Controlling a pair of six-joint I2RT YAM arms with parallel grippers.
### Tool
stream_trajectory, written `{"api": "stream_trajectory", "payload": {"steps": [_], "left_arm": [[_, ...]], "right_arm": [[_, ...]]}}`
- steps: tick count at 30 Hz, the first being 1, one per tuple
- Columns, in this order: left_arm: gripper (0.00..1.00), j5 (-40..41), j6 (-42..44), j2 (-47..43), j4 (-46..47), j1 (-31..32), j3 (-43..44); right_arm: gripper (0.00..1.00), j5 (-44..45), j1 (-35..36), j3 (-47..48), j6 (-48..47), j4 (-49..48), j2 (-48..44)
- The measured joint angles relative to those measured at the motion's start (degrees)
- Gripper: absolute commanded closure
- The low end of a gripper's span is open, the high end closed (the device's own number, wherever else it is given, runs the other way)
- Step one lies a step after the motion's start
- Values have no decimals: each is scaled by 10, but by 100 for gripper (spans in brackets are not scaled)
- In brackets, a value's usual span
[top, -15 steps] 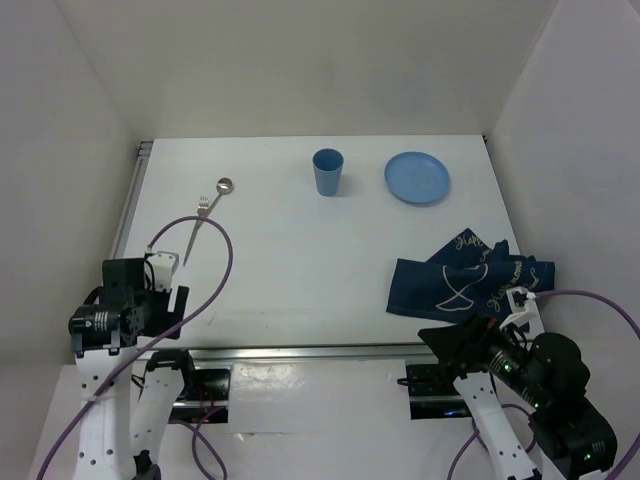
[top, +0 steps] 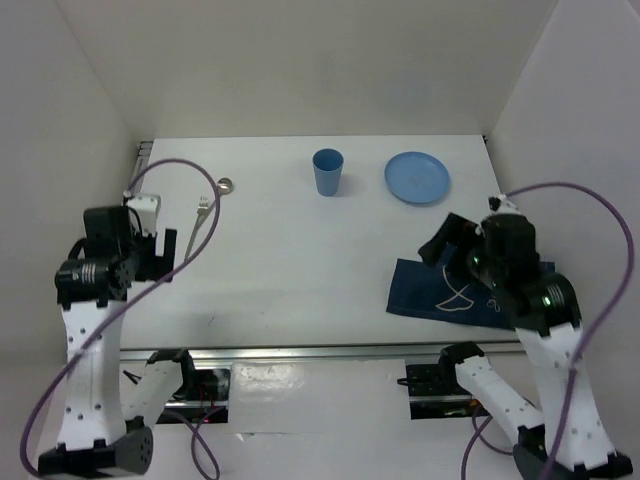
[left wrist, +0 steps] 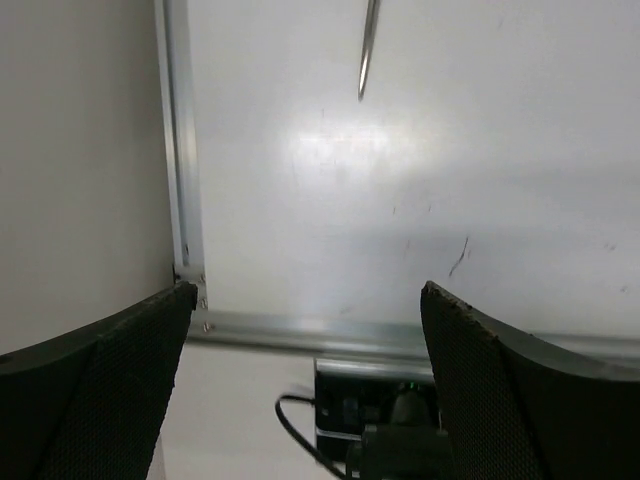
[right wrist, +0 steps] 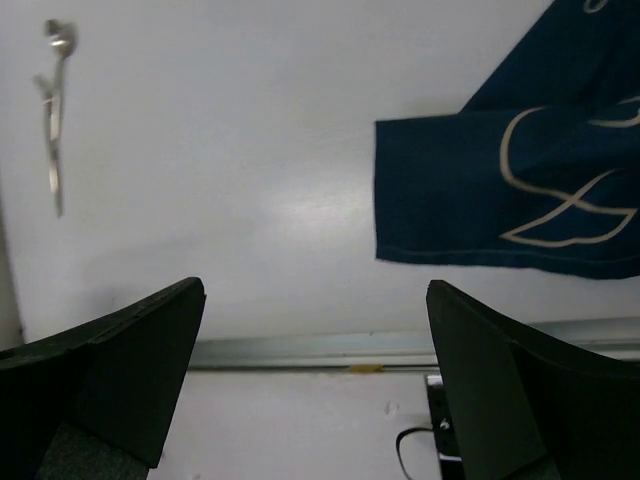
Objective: Set the dinner table for one person
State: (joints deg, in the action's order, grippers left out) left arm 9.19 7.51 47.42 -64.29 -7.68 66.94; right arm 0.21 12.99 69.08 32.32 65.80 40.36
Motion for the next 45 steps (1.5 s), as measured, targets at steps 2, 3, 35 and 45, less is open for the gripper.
{"api": "stream_trajectory", "payload": {"steps": [2, 3, 35, 45], "left_arm": [[1, -26, 3, 64, 13, -1, 68], [1, -46, 6, 92, 32, -2, 99], [1, -150, 91, 180, 134, 8, 57], [1, -156, 117, 208, 154, 42, 20]], "right_arm": [[0, 41, 0, 0, -3, -29, 81], [0, 59, 0, -2, -3, -49, 126], [96, 100, 212, -39, 68, -254, 512], [0, 33, 309, -9, 234, -381, 510]]}}
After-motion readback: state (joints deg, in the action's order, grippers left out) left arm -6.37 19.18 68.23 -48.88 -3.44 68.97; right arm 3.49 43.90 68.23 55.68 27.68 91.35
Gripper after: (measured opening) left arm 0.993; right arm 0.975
